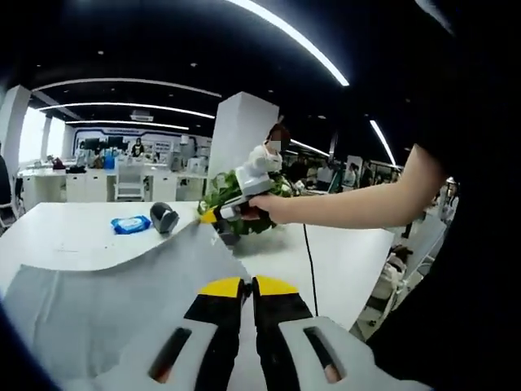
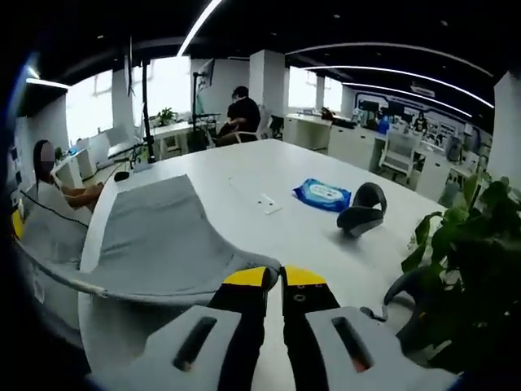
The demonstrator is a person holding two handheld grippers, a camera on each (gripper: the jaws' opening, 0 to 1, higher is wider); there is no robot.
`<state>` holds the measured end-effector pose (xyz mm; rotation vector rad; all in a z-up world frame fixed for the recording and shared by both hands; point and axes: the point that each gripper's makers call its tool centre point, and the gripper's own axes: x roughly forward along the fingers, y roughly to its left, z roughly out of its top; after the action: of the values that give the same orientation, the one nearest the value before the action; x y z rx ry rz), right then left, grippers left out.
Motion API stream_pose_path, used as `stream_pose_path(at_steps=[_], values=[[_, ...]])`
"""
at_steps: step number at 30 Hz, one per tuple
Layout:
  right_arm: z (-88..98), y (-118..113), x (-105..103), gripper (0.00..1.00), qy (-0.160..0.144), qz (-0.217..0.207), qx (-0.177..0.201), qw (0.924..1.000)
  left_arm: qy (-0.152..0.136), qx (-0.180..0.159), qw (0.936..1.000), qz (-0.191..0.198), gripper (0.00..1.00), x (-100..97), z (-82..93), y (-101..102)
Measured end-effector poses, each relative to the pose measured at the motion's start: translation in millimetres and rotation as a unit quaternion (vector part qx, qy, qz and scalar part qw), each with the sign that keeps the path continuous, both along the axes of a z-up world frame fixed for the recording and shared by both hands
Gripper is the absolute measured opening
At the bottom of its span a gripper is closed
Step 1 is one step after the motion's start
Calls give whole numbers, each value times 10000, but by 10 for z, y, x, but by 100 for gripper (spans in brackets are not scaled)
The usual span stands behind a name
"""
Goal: Fold the towel on the table until its edges align and the towel forms a compact rectangular stack.
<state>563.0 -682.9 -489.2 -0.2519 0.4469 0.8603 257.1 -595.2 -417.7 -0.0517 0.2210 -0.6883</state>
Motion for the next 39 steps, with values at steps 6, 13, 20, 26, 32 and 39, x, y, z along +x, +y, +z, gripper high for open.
stream_pose_path(at_steps=[6, 13, 20, 26, 32, 39], values=[[136, -56, 16, 3, -125, 188, -74, 9997, -340, 443, 9978, -355, 5, -40, 128, -387], [314, -296, -10, 3, -231, 207, -86, 9995, -381, 154, 9975, -583, 5, -22, 262, -668], [326, -603, 5, 3, -183, 29, -9, 9998, -483, -123, 9962, -707, 5, -16, 446, -830], [404, -688, -76, 3, -191, -56, 55, 9998, -531, -191, 9957, -739, 5, -43, 507, -885], [530, -660, -103, 3, -267, -77, 186, 9994, -625, -132, 9952, -736, 5, -93, 542, -903], [666, -547, -144, 3, -361, -55, 302, 9989, -711, -129, 9951, -680, 5, -119, 586, -877]])
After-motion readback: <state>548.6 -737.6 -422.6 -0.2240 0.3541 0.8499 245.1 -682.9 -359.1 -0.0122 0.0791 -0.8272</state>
